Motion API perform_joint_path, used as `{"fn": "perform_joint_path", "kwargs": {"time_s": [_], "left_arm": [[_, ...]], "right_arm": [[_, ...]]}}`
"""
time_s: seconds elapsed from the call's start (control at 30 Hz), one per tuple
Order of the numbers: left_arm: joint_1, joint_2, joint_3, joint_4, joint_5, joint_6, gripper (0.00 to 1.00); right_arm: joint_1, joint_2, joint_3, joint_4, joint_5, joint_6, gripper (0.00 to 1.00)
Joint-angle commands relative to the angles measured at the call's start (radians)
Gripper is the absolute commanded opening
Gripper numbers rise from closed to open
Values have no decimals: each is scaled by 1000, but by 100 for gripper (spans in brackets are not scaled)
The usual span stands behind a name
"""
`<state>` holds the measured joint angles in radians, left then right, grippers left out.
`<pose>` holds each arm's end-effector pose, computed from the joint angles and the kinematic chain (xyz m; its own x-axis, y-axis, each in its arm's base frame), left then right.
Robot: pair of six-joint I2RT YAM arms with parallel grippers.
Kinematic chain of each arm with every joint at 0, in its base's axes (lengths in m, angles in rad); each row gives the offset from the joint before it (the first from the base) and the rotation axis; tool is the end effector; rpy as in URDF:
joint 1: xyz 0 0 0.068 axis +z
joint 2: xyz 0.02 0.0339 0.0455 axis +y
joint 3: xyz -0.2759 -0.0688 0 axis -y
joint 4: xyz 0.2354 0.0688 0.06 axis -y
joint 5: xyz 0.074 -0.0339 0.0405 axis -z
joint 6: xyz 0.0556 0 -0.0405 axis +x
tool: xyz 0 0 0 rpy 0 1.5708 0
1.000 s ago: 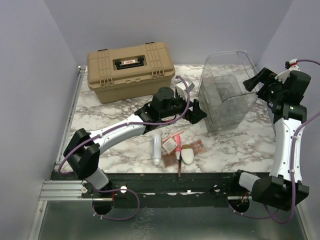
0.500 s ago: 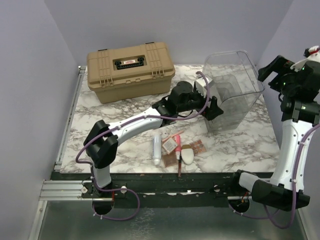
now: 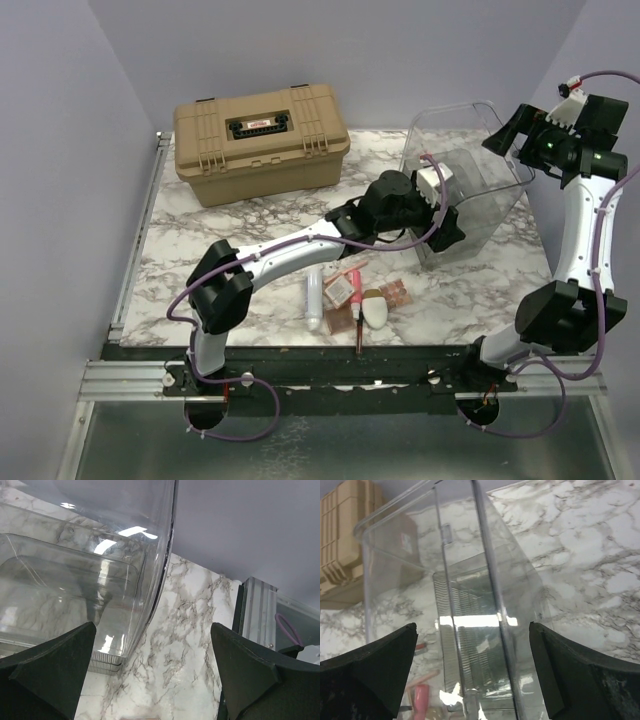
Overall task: Organize the makeup
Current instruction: Move the storage box to the center of the board.
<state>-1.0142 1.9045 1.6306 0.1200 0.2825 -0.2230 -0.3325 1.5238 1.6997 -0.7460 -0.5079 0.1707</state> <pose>0.2400 -0.4150 0.3487 -0.2915 0.0665 -0.9543 0.9192 0.2955 -0.2602 0.3222 -0.0826 0.4232 -0.5200 0.3366 -0.7850 -0.0137 0.9157 0.4017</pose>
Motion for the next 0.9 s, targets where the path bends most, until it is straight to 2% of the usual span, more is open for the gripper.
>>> {"fn": "perform_joint_path", "kwargs": {"time_s": [0.0,0.23,0.33,0.43,0.57,0.87], "left_arm": [[-56,24,25,-15,15,12,99],[-84,-16,-11,-14,-8,7,99],[-92,-37,-25,-13,-25,6,99],[-93,-70,-61,-12,-78,7,99],[-92,-104,-98,-9,-159,19,99],[-62,-223,-192,-12,-275,23,99]], "right_arm": [[11,9,-15,-77,-241,-32,100],[40,13,-62,-75,-345,-59,100],[101,44,-34,-117,-334,-95,100],[144,83,15,-161,-246,-110,100],[145,80,32,-120,-53,-56,100],[145,88,220,-117,180,-37,100]]}}
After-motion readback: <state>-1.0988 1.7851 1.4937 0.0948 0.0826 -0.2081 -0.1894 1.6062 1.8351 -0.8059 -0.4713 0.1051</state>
